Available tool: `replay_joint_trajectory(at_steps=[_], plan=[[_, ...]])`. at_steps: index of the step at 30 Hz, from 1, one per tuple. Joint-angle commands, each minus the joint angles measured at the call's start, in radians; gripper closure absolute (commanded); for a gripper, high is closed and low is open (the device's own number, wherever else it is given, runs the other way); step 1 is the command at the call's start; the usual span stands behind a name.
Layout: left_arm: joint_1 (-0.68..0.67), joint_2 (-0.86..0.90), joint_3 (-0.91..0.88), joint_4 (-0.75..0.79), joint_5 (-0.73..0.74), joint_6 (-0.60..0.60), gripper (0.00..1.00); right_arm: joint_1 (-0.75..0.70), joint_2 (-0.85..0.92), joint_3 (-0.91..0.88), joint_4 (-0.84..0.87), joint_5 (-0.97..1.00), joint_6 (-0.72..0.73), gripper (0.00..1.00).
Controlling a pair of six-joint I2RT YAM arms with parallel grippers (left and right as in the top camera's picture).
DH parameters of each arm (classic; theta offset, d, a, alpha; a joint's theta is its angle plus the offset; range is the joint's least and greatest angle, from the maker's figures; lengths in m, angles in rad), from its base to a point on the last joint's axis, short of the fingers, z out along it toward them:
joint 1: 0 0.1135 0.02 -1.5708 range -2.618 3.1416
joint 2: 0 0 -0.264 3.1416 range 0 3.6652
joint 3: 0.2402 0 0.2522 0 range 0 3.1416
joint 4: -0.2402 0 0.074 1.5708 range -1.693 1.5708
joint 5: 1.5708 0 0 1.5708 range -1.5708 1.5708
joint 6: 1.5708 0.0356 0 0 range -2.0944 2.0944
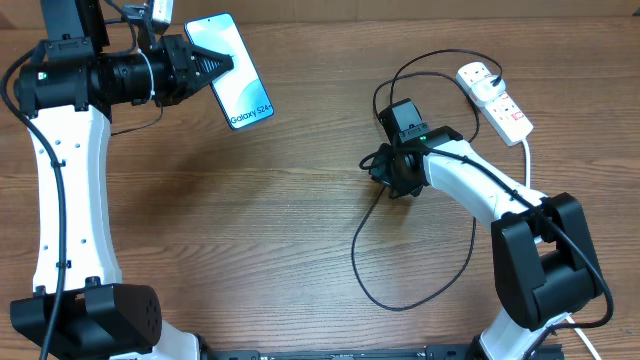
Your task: Plug charger to phone and switch on socket
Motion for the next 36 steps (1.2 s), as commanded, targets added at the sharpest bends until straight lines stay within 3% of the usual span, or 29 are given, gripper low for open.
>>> replay_joint_trajectory(at_steps=[1,8,10,13,17,26,36], plan=[[0.002,-0.013,0.004,0.005,0.023,-0.002,0.96,-0.002,0.004,-0.004,0.007,-0.037,-0.069,0.66],[0.002,-0.013,0.004,0.005,0.023,-0.003,0.96,-0.05,0.004,-0.004,0.002,0.014,-0.062,0.48],[0.002,-0.013,0.004,0.005,0.023,-0.002,0.96,-0.055,0.004,-0.004,0.014,-0.041,-0.082,0.44],[0.002,-0.013,0.004,0.005,0.023,-0.002,0.96,-0.058,0.005,-0.004,0.072,-0.219,-0.223,0.38],[0.002,-0.013,0.004,0.004,0.023,-0.002,0.96,-0.058,0.005,-0.004,0.049,-0.166,-0.18,0.43],[0.002,-0.013,0.004,0.005,0.023,-0.003,0.96,-0.129,0.005,0.014,0.003,-0.116,-0.089,0.38],[0.002,-0.013,0.004,0.005,0.023,-0.002,0.96,-0.142,0.005,0.014,-0.016,-0.071,-0.085,0.43]])
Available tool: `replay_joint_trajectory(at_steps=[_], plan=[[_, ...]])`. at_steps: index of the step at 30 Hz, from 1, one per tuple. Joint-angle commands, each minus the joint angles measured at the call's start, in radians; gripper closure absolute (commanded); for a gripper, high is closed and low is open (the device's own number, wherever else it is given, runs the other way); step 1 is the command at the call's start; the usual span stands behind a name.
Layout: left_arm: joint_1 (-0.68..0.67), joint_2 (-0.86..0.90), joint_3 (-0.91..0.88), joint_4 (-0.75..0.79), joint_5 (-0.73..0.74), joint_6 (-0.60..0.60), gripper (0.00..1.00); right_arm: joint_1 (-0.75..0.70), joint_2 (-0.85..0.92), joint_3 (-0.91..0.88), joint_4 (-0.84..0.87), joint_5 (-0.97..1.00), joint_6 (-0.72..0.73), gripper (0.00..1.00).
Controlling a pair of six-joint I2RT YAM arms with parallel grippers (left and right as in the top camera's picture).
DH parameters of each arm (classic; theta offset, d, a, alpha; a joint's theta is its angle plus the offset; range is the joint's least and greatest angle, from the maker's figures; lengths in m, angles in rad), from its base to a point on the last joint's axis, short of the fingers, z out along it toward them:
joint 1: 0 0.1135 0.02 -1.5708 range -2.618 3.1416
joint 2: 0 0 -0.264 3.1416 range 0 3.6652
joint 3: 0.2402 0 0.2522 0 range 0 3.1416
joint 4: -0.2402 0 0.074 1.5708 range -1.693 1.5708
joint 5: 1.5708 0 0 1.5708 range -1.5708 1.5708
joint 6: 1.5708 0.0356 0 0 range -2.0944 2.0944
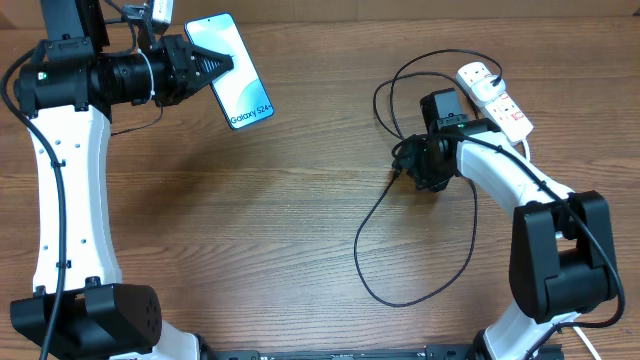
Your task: Plug charger to phone and switch on socket
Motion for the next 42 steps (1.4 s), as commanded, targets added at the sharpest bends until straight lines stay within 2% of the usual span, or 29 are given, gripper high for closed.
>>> replay_joint_trajectory(at_steps=[1,5,12,17,20,22,23,25,30,32,39,42], plan=[[0.002,-0.013,0.004,0.005,0.023,-0.002,0.96,0.032,0.005,0.014,0.001,0.026,0.009,0.44],[0.002,-0.013,0.004,0.005,0.021,-0.002,0.96,0.052,0.029,0.026,-0.023,0.023,0.018,0.44],[0.002,-0.013,0.004,0.004,-0.002,-0.003,0.96,0.054,0.135,0.293,-0.354,0.054,-0.059,0.43],[0.002,-0.013,0.004,0.003,-0.003,-0.003,0.96,0.055,0.148,0.351,-0.432,0.05,-0.107,0.43],[0.002,-0.013,0.004,0.001,-0.003,-0.003,0.96,0.063,0.148,0.351,-0.393,-0.017,-0.102,0.43],[0.002,-0.013,0.004,0.0,-0.002,-0.003,0.96,0.064,0.147,0.35,-0.37,-0.077,-0.103,0.37],[0.002,-0.013,0.004,0.0,-0.002,-0.003,0.96,0.066,0.148,0.346,-0.356,-0.073,-0.103,0.41],[0.002,-0.013,0.004,-0.002,-0.002,-0.003,0.96,0.067,0.148,0.338,-0.328,-0.073,-0.102,0.41],[0.002,-0.013,0.004,-0.006,-0.002,-0.003,0.96,0.068,0.158,0.337,-0.375,0.074,0.089,0.41],[0.002,-0.013,0.004,-0.006,-0.002,-0.003,0.96,0.068,0.168,0.337,-0.412,0.122,0.151,0.44],[0.002,-0.013,0.004,-0.006,-0.002,-0.003,0.96,0.074,0.246,0.337,-0.419,0.142,0.166,0.51],[0.002,-0.013,0.004,-0.006,-0.003,-0.003,0.96,0.089,0.25,0.337,-0.415,0.144,0.163,0.52]])
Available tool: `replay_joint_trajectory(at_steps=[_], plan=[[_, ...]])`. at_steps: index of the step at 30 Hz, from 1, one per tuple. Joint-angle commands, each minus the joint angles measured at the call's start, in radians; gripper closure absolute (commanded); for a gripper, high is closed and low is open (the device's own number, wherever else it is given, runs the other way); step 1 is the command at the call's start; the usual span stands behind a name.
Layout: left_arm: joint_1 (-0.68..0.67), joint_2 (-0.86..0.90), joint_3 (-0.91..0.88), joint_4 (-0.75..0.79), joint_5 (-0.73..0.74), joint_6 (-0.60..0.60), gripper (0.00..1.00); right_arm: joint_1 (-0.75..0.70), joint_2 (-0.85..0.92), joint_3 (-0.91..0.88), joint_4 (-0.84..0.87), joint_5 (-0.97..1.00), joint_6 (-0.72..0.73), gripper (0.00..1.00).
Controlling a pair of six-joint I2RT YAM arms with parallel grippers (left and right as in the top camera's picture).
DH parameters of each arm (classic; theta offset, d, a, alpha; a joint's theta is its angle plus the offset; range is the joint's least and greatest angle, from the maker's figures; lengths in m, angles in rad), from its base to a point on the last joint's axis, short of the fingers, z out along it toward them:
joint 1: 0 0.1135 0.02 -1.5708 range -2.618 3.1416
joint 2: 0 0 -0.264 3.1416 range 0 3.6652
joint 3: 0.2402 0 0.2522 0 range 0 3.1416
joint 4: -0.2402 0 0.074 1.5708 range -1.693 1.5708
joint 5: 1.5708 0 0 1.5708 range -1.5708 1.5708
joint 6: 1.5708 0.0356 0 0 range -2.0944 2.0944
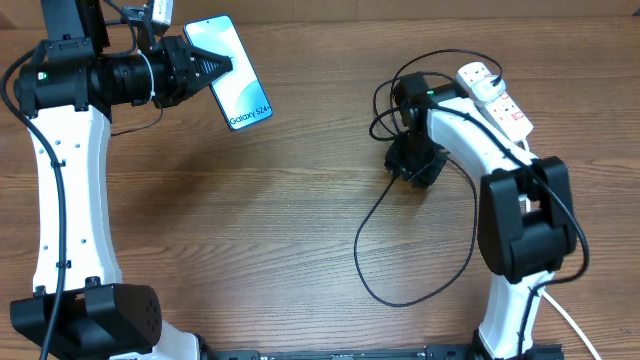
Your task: Plug charger to phone and switch on socket
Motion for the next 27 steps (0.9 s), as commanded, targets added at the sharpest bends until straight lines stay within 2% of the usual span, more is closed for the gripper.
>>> replay_joint_trajectory(at_steps=[1,7,11,16,27], plan=[[0.002,-0.013,0.004,0.005,0.019,-0.003,0.96,0.024,0.007,0.0,0.01,0.023,0.022,0.51],[0.002,-0.013,0.004,0.004,0.02,-0.003,0.96,0.048,0.012,0.0,0.026,0.025,0.023,0.51],[0.002,-0.013,0.004,0.003,0.02,-0.003,0.96,0.048,0.02,0.0,0.034,0.04,0.023,0.52],[0.002,-0.013,0.004,0.003,0.02,-0.003,0.96,0.042,0.024,-0.001,0.036,0.043,0.017,0.59],[0.002,-0.013,0.004,0.0,0.02,-0.003,0.96,0.031,0.056,-0.001,0.039,0.03,-0.009,0.6]])
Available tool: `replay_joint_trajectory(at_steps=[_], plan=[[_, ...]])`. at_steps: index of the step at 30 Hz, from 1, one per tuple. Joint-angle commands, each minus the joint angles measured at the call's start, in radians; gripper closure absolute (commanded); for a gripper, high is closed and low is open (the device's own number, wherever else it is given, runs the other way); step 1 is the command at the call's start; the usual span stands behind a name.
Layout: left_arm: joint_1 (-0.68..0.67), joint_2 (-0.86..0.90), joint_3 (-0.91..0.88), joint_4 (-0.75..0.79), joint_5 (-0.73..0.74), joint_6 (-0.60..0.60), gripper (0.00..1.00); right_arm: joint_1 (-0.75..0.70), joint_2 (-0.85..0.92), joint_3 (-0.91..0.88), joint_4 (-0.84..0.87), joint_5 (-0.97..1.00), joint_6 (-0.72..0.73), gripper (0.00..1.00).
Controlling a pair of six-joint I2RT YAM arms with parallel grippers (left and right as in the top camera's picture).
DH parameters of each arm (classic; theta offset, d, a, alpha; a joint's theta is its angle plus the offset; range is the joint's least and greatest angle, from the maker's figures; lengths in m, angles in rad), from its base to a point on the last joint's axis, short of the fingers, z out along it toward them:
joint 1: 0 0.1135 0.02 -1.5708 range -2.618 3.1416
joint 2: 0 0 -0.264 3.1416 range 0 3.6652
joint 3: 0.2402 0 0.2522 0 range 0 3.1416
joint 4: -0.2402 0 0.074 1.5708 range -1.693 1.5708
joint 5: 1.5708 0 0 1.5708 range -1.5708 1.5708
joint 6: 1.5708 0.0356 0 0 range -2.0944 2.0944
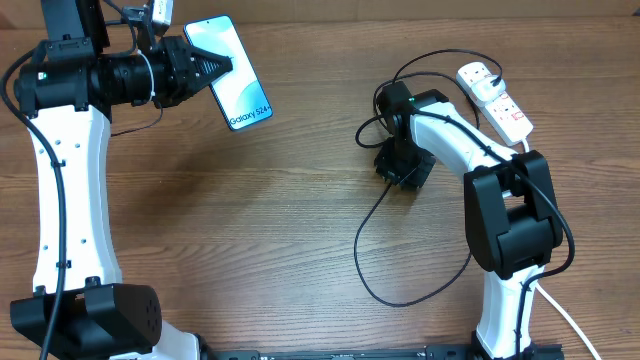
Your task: Plug charger to phone and switch on socket
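Note:
The phone [238,75], its lit screen reading Galaxy S24, is held off the table at the upper left with my left gripper [207,67] shut on its left edge. The white socket strip [500,103] with red switches lies at the upper right, a white plug [475,72] seated in it. The black charger cable [365,270] loops from there over the table. My right gripper [400,168] points down onto the cable left of the strip. Its fingers are hidden under the wrist, and the cable runs out from beneath it.
The cable's big loop lies across the table's centre right, down toward the front edge. A white lead [527,160] runs from the strip past the right arm's base. The left arm's white link [60,190] stands along the left side.
My right gripper has moved a little left and down, and its wrist has turned. The small cable loop beside it has shifted left with it. Left arm and phone have not moved.
My right gripper was on the cable mid-table, left of the strip. Then it stood further right, nearer the strip, then slightly up and turned, and now back toward the left. The cable followed each time. The left gripper held the phone still throughout.

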Motion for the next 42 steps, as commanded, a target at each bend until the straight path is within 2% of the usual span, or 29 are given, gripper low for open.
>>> replay_joint_trajectory(at_steps=[1,3,11,15,27,31,38,42], plan=[[0.002,-0.013,0.004,0.002,0.02,-0.003,0.96,-0.019,0.021,0.0,0.002,-0.015,-0.021,0.63],[0.002,-0.013,0.004,0.002,0.02,-0.003,0.96,-0.026,0.021,0.0,0.003,-0.047,-0.037,0.69],[0.002,-0.013,0.004,0.001,0.02,-0.003,0.96,-0.029,0.021,-0.04,0.049,-0.058,-0.05,0.69],[0.002,-0.013,0.004,-0.007,0.02,-0.003,0.96,-0.029,0.021,-0.046,0.052,-0.06,-0.05,0.78],[0.002,-0.013,0.004,-0.01,0.019,-0.003,0.96,-0.029,0.021,-0.046,0.06,-0.057,-0.05,0.86],[0.002,-0.013,0.004,-0.01,0.02,-0.003,0.96,-0.029,0.021,-0.046,0.06,-0.058,-0.051,0.96],[0.002,-0.013,0.004,-0.01,0.02,-0.003,0.96,-0.032,0.021,-0.035,0.07,-0.078,-0.09,0.96],[0.002,-0.013,0.004,-0.01,0.026,-0.003,0.96,-0.049,0.018,0.002,0.066,-0.186,-0.159,0.96]])
